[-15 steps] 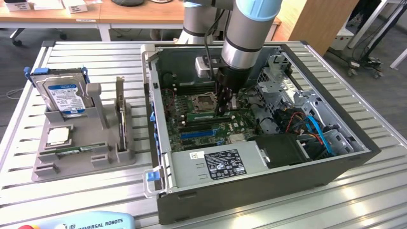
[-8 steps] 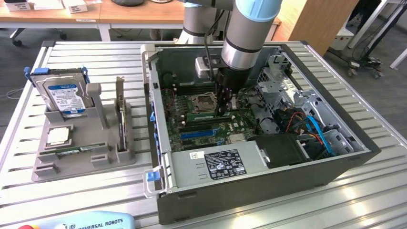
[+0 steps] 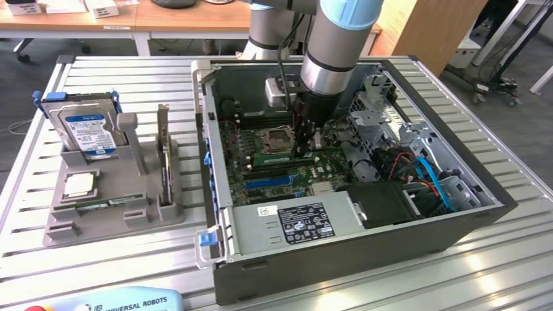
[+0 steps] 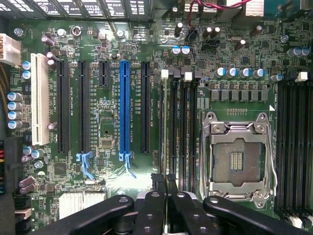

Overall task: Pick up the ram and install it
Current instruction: 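Insert the ram into the slot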

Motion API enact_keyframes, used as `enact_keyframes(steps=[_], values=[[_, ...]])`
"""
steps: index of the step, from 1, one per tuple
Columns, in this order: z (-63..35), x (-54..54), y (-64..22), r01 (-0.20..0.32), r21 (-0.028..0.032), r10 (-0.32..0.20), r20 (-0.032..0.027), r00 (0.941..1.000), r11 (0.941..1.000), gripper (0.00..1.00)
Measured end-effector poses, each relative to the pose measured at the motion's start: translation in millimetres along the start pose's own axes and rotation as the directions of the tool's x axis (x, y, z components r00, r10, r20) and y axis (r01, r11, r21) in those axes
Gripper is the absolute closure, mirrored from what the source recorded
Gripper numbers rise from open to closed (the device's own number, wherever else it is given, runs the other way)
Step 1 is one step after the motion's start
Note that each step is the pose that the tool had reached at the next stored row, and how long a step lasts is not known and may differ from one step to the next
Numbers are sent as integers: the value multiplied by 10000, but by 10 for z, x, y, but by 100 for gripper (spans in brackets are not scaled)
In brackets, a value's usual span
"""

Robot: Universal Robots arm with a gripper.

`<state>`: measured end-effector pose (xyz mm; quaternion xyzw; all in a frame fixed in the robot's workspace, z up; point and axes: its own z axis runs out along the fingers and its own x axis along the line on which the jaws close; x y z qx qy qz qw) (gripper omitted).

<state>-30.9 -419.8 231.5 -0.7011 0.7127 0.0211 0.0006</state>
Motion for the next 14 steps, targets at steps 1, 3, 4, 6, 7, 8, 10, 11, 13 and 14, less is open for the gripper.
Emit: enact_keyframes(steps=[1, 3, 4, 6, 7, 8, 10, 11, 13, 14], values=[[5, -2, 1, -1, 0, 1, 1, 10000, 10000, 88], [7, -3, 1, -1, 0, 1, 0, 10000, 10000, 88], [8, -4, 2, -1, 1, 1, 1, 10000, 10000, 88], [12, -7, 2, -2, 2, 2, 2, 10000, 10000, 88], [15, -8, 3, -1, 0, 1, -1, 10000, 10000, 88], [15, -8, 3, -1, 0, 1, -1, 10000, 10000, 88], [15, -8, 3, -1, -2, 1, 0, 10000, 10000, 88], [15, -8, 2, -3, -8, 3, -1, 10000, 10000, 88], [15, -8, -3, -2, -28, 2, -1, 10000, 10000, 88], [15, -8, -5, -3, -41, 3, -1, 10000, 10000, 88]])
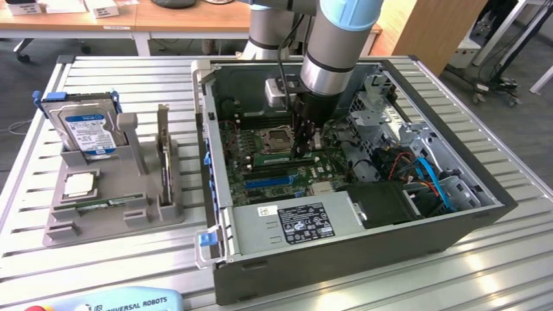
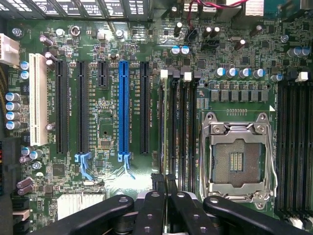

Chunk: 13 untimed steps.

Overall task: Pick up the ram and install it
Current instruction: 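Insert the ram into the slot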

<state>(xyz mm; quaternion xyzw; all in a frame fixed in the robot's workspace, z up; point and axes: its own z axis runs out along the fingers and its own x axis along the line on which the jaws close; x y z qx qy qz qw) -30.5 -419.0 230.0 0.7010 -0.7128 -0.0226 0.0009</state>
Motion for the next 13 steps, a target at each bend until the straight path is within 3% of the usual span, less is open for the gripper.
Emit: enact_keyframes(steps=[5, 13], values=[[0, 0, -8, -2, -48, 2, -1, 10000, 10000, 88], [0, 0, -8, 45, -51, -45, -2, 10000, 10000, 88]])
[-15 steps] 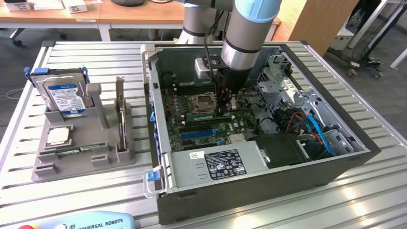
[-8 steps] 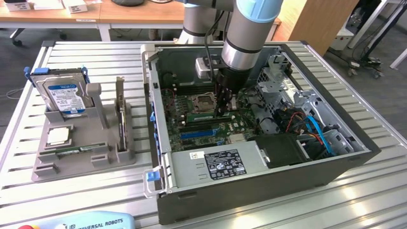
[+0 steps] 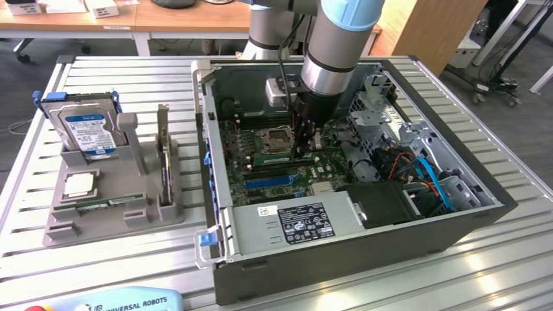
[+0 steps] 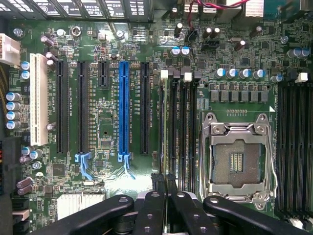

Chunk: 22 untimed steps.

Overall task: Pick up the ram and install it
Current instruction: 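Insert the ram into the slot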

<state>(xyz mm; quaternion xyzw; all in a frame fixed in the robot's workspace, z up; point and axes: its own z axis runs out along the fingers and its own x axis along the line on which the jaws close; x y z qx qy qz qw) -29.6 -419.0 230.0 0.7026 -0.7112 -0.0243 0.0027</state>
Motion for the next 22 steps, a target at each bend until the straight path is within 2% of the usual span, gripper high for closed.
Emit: enact_keyframes(steps=[22], values=[[2, 0, 6, 63, -2, -63, -2, 10000, 10000, 88]])
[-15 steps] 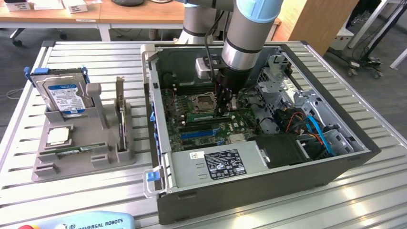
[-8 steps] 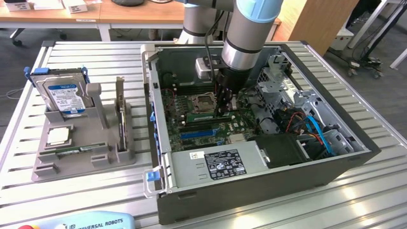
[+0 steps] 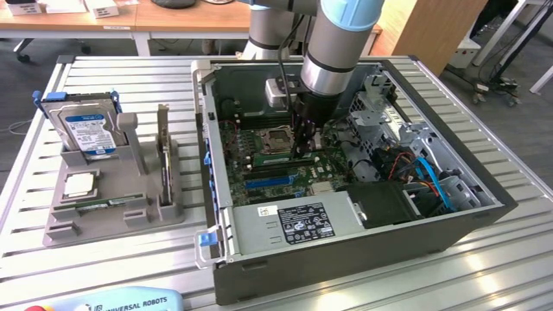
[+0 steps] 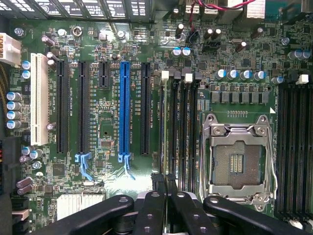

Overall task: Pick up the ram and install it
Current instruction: 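Insert the ram into the slot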

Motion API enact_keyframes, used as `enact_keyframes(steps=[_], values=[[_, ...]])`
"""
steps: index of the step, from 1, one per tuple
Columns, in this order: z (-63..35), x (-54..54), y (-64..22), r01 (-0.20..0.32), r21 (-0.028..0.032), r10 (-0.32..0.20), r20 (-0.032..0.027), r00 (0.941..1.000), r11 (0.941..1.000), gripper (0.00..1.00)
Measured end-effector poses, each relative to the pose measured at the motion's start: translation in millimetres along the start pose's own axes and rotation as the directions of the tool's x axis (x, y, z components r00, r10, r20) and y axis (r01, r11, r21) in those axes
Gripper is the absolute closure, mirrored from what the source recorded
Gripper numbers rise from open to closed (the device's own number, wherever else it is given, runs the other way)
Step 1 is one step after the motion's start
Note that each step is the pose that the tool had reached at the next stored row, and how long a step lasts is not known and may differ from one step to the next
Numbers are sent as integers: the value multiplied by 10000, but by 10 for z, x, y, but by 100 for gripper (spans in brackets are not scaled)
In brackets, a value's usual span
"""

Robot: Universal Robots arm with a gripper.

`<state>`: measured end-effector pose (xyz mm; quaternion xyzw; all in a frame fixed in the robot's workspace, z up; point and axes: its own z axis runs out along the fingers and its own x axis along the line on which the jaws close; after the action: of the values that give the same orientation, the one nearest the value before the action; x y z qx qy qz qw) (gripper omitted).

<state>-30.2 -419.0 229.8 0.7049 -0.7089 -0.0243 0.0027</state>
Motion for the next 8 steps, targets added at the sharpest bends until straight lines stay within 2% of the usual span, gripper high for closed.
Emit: enact_keyframes(steps=[8], values=[[5, 0, 0, -1, 0, 1, 0, 10000, 10000, 88]])
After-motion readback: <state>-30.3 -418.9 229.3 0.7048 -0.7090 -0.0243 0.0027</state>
